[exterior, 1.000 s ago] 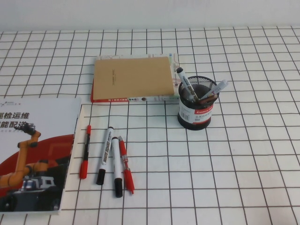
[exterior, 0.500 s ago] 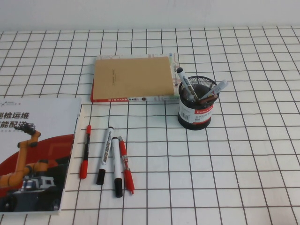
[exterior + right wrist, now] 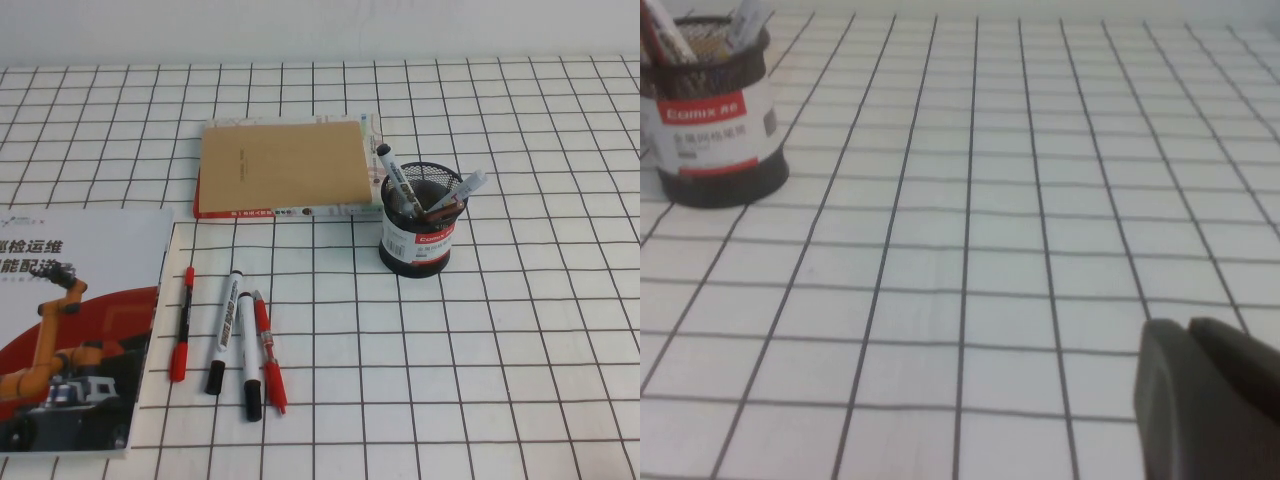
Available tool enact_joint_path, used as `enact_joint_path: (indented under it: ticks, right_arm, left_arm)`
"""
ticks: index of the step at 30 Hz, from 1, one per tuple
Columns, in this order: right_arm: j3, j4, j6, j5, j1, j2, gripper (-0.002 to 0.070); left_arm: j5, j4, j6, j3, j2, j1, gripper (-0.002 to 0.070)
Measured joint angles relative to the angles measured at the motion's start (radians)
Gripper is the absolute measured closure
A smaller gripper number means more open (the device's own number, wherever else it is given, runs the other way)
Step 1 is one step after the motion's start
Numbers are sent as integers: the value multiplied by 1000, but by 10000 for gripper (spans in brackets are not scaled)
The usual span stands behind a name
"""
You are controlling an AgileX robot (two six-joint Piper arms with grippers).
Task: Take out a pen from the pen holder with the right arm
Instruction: 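Take a marker out of the pen holder and lay it on the table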
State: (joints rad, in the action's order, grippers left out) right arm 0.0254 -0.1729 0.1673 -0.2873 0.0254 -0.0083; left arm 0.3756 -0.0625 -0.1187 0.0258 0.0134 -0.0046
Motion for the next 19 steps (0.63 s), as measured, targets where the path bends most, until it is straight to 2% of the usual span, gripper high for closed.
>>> enact_joint_path:
  ticks: [5,19]
  right_arm:
    - [0,-9,-5,-91,-2,0,692]
    - [1,-12,-5,-98,-2,0,692]
  left_arm:
    - [0,0,0,0,0,0,679]
    - [0,0,0,0,0,0,679]
